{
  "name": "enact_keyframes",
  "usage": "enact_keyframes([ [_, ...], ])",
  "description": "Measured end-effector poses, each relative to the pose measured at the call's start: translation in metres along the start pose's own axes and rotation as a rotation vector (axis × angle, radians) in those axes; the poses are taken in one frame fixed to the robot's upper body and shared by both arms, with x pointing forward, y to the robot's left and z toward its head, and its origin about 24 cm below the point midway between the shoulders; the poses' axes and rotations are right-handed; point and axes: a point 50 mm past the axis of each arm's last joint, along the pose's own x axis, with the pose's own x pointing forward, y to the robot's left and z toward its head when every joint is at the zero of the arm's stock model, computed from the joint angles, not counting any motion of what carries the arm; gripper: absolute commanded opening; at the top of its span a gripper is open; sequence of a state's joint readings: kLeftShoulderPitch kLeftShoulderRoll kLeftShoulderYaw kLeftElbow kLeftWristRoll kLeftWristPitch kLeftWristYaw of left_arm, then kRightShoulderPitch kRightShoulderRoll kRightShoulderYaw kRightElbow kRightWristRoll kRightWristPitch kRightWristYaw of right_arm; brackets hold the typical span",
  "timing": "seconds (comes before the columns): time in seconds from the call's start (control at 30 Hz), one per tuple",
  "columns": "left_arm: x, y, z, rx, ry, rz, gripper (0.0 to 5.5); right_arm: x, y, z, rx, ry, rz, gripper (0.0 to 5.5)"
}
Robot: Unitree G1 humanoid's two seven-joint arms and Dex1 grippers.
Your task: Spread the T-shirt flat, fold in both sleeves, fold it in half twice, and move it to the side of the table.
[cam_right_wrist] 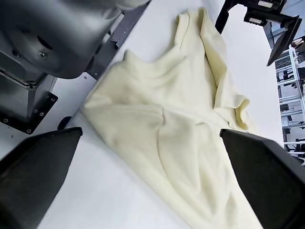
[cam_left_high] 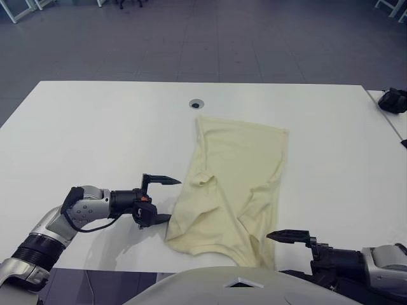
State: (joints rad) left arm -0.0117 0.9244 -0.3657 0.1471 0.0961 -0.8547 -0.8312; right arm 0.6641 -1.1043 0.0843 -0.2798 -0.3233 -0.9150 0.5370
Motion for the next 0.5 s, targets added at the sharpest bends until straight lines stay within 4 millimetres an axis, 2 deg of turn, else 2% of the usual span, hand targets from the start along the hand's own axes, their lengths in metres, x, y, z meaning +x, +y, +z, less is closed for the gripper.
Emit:
enact_keyframes([
  [0.17,0.001,0.002,0.000,0.003,-0.001,-0.004,5.38,0.026,-0.002,0.003,0.003,-0.061,-0.084,5.40],
  [0.33,0.000,0.003,0.000,0.006,-0.001,-0.001,5.38,0.033,-0.007,-0.003,0.029,-0.032,-0.178,5.40],
  [0.37,0.000,0.003,0.000,0.005,-0.001,-0.002,5.40,0.033,-0.007,-0.005,0.038,-0.014,-0.198,5.19],
  [0.5,0.001,0.003,-0.001,0.005,-0.012,-0.018,4.64,0.027,0.002,-0.005,0.077,0.034,-0.228,4.44],
])
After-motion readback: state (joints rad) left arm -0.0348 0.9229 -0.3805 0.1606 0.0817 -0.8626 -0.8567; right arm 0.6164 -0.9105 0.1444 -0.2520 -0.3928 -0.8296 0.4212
